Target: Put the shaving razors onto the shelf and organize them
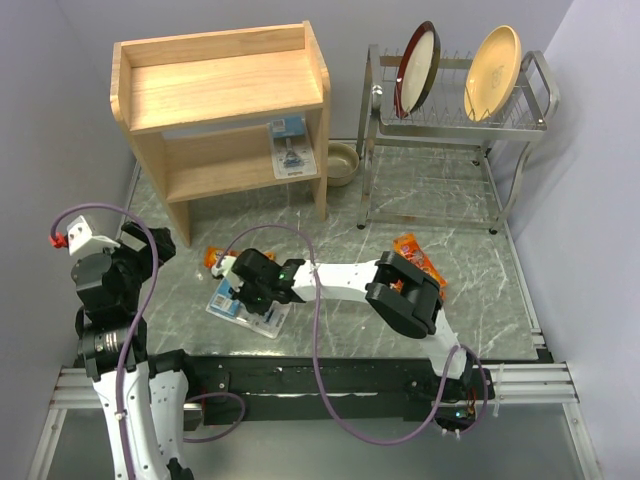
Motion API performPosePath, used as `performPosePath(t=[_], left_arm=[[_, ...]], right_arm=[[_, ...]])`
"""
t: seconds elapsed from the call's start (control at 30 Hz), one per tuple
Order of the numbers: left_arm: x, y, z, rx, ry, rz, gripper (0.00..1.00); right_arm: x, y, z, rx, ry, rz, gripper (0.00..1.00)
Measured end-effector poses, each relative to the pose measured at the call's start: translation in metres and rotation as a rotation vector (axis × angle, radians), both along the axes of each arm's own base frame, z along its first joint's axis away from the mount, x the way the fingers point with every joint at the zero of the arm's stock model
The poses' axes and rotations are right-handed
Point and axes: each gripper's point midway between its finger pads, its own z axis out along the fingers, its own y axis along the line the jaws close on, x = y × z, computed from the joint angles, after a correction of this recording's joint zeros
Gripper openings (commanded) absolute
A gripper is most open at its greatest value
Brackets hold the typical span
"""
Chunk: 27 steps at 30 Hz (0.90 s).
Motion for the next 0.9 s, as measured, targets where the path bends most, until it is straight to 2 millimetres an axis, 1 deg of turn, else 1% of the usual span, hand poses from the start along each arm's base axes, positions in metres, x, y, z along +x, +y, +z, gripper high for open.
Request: performPosePath(t=[0.07,0.13,0.17,0.23,0.27,0.33,0.37,0.4,0.43,0.5,0.53,0.6,0.67,0.7,0.73,0.77,0.83,0.9], left_arm=[[0.001,0.0,-0.001,-0.002,0.006,0.0,0.99],[0.002,0.001,-0.003,-0.004,0.015,0.0,0.99],[0.003,0.001,-0.004,-0.006,0.021,0.0,0.99],[0.006,0.002,-0.007,-0.009,0.032,0.001,0.96],[0.007,0.002,-0.007,-0.009,0.036,0.0,0.95],[0.01,0.003,-0.007,-0.002,0.037,-0.007,0.95],[0.011,0.002,-0.006,0.002,0.035,-0.013,0.94],[0.011,0.002,-0.003,0.015,0.03,-0.018,0.94],[0.011,0.002,0.0,0.022,0.022,-0.02,0.95],[0.009,0.002,0.014,0.05,-0.001,-0.023,0.94],[0.008,0.003,0.025,0.065,-0.019,-0.023,0.95],[0.007,0.003,0.043,0.098,-0.053,-0.026,0.94],[0.006,0.003,0.055,0.125,-0.078,-0.034,0.94],[0.006,0.002,0.057,0.132,-0.082,-0.038,0.94],[0.006,0.001,0.058,0.136,-0.081,-0.046,0.94],[0.007,0.001,0.058,0.136,-0.078,-0.051,0.99],[0.009,-0.001,0.056,0.134,-0.066,-0.067,0.99],[0.013,-0.002,0.053,0.133,-0.048,-0.082,0.99]], right_arm=[[0.002,-0.001,0.003,-0.001,-0.007,-0.006,0.0],[0.002,-0.007,0.008,-0.014,0.006,-0.012,0.0],[0.001,-0.012,0.014,-0.022,0.02,-0.017,0.0],[0.006,-0.018,0.035,-0.018,0.048,-0.034,0.0],[0.011,-0.019,0.052,0.01,0.058,-0.048,0.0],[0.028,-0.023,0.097,0.095,0.055,-0.093,0.0],[0.039,-0.026,0.124,0.151,0.04,-0.122,0.0],[0.052,-0.031,0.157,0.219,0.015,-0.156,0.0],[0.059,-0.036,0.176,0.259,-0.003,-0.179,0.0],[0.081,-0.046,0.228,0.364,-0.062,-0.252,0.0],[0.091,-0.049,0.252,0.414,-0.089,-0.288,0.0],[0.107,-0.047,0.292,0.502,-0.13,-0.357,0.0],[0.122,-0.04,0.321,0.573,-0.155,-0.418,0.0],[0.13,-0.035,0.33,0.6,-0.164,-0.447,0.0],[0.137,-0.032,0.333,0.614,-0.167,-0.474,0.0],[0.142,-0.028,0.331,0.615,-0.166,-0.497,0.0],[0.157,-0.02,0.321,0.608,-0.163,-0.554,0.0],[0.171,-0.012,0.304,0.588,-0.16,-0.595,0.0]])
